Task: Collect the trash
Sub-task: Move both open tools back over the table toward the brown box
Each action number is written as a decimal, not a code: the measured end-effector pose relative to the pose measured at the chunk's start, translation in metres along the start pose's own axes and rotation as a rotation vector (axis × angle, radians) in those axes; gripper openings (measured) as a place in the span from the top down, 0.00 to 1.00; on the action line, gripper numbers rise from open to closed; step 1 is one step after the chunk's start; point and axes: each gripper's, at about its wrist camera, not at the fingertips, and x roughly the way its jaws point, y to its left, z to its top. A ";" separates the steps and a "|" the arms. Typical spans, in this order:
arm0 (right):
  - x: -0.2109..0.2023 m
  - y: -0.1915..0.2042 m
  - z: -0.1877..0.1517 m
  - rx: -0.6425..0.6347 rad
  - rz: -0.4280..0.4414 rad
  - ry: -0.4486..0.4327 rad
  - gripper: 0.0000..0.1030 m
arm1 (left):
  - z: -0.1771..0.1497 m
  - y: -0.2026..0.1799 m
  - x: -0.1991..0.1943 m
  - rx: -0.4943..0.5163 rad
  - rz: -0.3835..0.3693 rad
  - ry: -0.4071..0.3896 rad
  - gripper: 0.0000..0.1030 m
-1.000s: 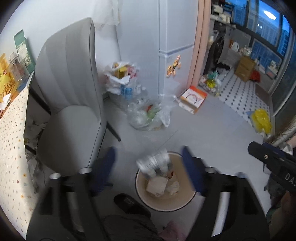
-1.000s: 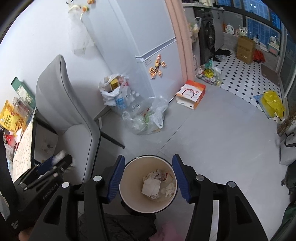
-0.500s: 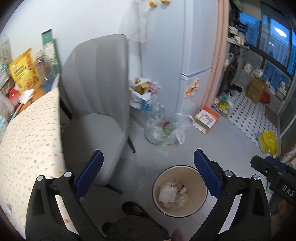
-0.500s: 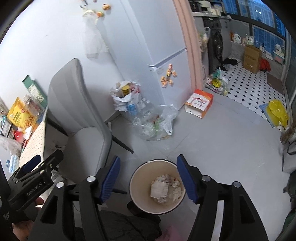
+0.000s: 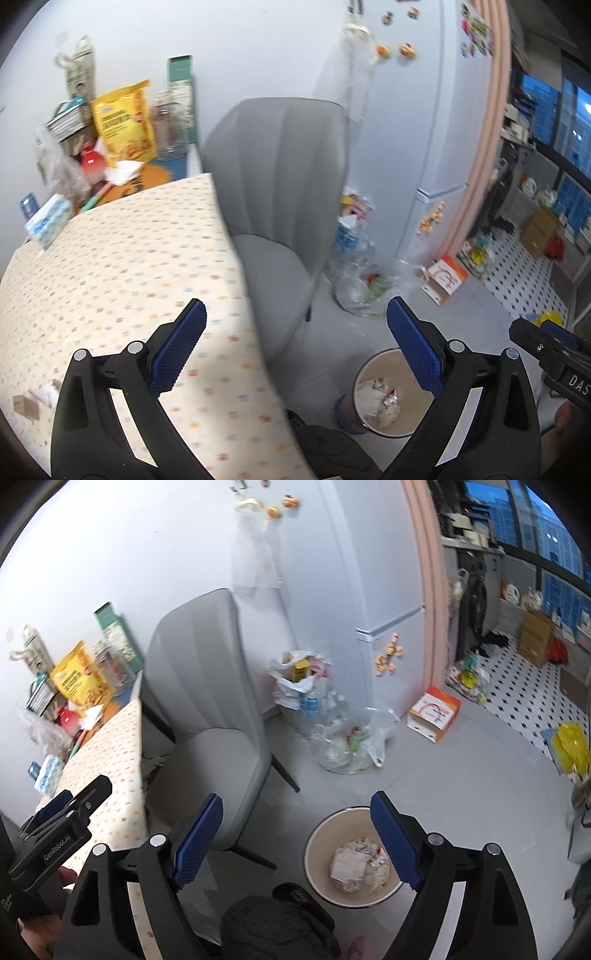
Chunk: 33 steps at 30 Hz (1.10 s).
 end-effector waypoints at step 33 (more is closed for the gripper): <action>-0.028 0.242 -0.093 -0.376 0.244 0.047 0.09 | -0.090 0.234 -0.096 -0.319 0.321 -0.018 0.06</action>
